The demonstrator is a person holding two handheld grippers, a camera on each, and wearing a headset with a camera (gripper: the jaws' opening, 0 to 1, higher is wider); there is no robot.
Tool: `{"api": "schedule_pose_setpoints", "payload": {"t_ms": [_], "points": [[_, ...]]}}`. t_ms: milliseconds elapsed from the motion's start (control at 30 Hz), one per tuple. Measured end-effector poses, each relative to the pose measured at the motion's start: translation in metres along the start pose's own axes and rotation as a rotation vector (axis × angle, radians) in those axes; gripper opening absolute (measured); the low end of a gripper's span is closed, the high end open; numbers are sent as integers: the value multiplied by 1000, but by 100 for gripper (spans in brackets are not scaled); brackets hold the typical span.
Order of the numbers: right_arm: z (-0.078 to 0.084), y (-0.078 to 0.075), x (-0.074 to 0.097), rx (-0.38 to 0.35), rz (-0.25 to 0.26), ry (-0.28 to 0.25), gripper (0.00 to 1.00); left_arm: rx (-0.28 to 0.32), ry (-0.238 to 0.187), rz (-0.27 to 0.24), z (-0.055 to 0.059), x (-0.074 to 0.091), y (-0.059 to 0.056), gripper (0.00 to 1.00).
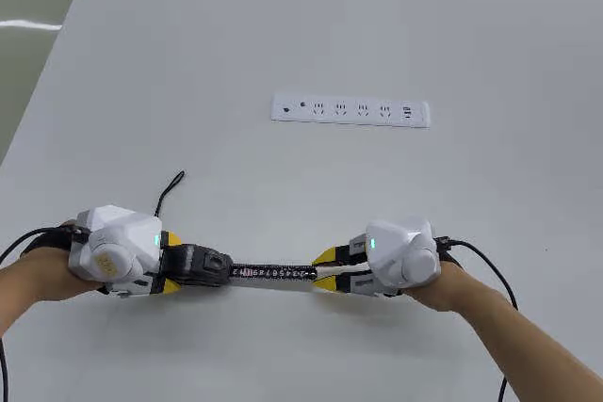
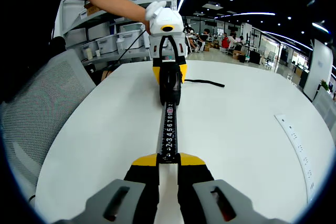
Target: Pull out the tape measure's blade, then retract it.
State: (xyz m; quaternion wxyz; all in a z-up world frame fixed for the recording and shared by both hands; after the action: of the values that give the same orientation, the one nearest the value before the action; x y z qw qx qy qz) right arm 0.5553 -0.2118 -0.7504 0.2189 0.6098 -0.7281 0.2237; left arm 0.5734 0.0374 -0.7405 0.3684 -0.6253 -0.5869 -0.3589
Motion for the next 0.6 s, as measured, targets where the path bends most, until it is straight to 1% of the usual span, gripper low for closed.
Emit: {"api": "schedule_pose_setpoints", "payload": {"t_ms": [600], "points": [[5, -1, 7, -9, -3, 1, 11, 0, 0, 0, 1, -1, 1, 28]]}}
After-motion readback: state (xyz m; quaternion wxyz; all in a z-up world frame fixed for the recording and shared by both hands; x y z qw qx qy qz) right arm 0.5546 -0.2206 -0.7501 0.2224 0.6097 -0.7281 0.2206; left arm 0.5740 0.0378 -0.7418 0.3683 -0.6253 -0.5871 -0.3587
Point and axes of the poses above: the centre of the closed fingertips' face, and the gripper's own axes: x roughly backward along the fingers, y roughly to its left, z roughly out of its underside, the point moved 6 cm from there along x, roughly backward along the fingers, and after that the axes turned 6 degrees about z, right-handed, at the moved point
